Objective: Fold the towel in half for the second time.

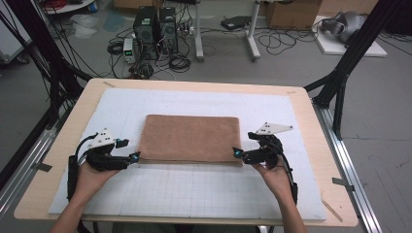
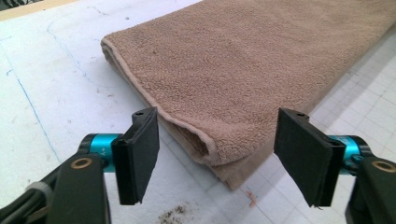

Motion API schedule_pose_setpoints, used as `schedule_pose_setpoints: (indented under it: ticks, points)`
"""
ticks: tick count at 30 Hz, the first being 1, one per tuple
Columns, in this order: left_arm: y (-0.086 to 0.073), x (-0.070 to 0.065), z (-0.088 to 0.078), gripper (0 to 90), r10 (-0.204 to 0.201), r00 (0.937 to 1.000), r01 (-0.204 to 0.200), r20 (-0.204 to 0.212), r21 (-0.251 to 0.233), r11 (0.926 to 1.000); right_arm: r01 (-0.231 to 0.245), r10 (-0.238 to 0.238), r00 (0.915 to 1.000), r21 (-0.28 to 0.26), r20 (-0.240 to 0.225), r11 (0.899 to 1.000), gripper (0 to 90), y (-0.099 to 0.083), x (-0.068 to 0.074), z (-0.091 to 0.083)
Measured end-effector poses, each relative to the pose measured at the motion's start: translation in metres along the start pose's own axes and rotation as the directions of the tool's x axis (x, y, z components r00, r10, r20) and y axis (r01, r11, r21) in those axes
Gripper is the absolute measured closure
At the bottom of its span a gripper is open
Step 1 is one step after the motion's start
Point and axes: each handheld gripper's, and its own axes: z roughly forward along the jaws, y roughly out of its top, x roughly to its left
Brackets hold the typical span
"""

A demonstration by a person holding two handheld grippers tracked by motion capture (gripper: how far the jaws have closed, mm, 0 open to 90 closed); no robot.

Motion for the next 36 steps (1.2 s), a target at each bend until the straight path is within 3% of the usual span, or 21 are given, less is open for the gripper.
schedule_pose_setpoints:
  ticks: [10,21,36]
  points:
    - [-0.001,-0.008,-0.007,23.3,0.03,0.9995,-0.03,0.001,0.004,0.9995,0.01,-0.01,0.9998,-0.032,0.017,0.999,11.4,-0.009,0.007,-0.02]
    - [-0.01,-0.011,-0.016,16.7,0.016,0.9999,-0.016,0.001,-0.007,0.9998,0.018,-0.016,0.9993,-0.059,0.034,0.998,11.4,-0.02,0.013,-0.04]
    - [-0.015,-0.011,-0.026,16.0,0.013,0.9999,-0.013,-0.004,-0.018,0.9998,0.041,-0.037,0.9981,-0.067,0.049,0.997,11.4,-0.035,0.023,-0.06]
